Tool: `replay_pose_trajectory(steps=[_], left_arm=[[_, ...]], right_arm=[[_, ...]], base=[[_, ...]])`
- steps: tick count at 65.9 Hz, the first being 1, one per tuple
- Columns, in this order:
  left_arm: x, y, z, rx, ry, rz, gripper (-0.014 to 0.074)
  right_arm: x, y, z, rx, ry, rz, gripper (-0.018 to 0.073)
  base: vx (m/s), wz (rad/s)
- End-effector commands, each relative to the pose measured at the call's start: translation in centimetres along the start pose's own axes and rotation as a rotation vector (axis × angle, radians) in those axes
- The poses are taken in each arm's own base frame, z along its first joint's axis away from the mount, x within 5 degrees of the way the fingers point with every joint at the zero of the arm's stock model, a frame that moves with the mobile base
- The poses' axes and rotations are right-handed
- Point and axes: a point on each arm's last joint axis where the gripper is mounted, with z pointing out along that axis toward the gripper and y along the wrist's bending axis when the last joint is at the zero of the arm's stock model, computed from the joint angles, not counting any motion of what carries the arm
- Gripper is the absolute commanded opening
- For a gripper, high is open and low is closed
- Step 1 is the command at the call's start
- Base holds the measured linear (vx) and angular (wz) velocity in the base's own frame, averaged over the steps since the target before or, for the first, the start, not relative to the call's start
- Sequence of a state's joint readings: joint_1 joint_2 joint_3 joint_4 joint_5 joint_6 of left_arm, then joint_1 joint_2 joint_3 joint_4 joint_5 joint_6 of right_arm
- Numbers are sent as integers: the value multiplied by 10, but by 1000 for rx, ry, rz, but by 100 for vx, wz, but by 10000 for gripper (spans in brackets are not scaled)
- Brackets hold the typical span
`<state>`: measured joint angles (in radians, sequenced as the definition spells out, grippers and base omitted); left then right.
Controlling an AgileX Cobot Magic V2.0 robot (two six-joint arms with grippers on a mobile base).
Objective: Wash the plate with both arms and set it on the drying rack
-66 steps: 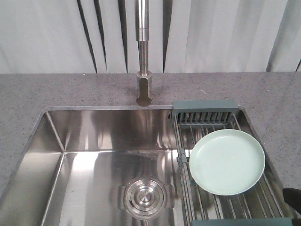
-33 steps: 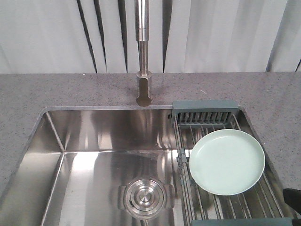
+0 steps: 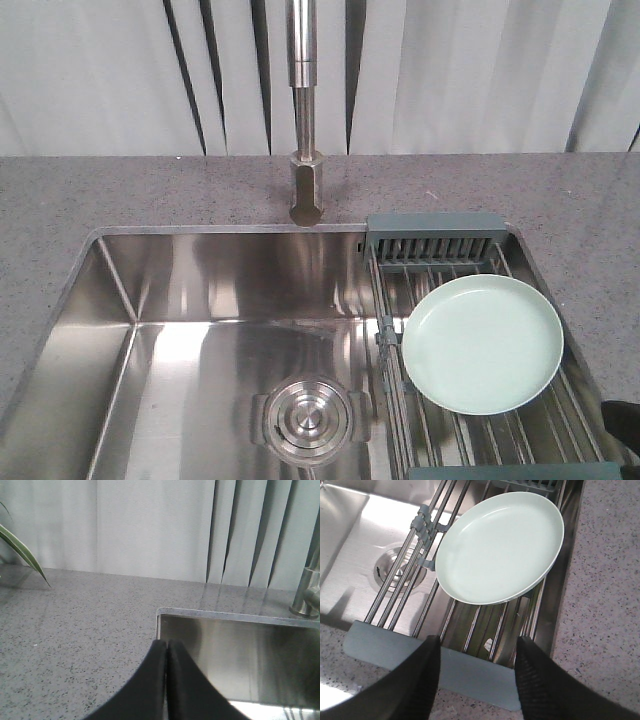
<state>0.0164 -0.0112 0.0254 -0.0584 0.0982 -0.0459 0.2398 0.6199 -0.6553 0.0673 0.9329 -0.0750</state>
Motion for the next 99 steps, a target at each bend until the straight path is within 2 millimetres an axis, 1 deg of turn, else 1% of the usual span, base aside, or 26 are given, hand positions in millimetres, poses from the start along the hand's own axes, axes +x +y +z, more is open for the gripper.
replay_pose_trajectory(steps=[1, 57, 63, 69, 76, 85, 91, 99], left_arm=[[-15, -1, -3, 6, -109, -5, -6], [-17, -1, -3, 7, -113, -6, -6], [-17, -1, -3, 7, -113, -6, -6], [-17, -1, -3, 7, -113, -6, -6], [-17, -1, -3, 7, -113, -6, -6], [-17, -1, -3, 7, -113, -6, -6], [-17, -1, -3, 7, -113, -6, -6], [-17, -1, -3, 7, -113, -6, -6]], right_arm=[[-10, 0, -5, 4, -72, -10, 351], [-10, 0, -5, 4, -72, -10, 351], [-8, -1, -10, 22, -85, -18, 351], [-8, -5, -16, 56, -141, -3, 340], [-5, -9, -26, 104, -199, 26, 304], [2, -11, -40, 153, -273, 51, 187], [9, -13, -39, 193, -344, 61, 95], [21, -16, -28, 246, -477, 66, -12]], base=[[0, 0], [0, 0], [0, 0], [0, 0], [0, 0], [0, 0], [0, 0], [0, 0]])
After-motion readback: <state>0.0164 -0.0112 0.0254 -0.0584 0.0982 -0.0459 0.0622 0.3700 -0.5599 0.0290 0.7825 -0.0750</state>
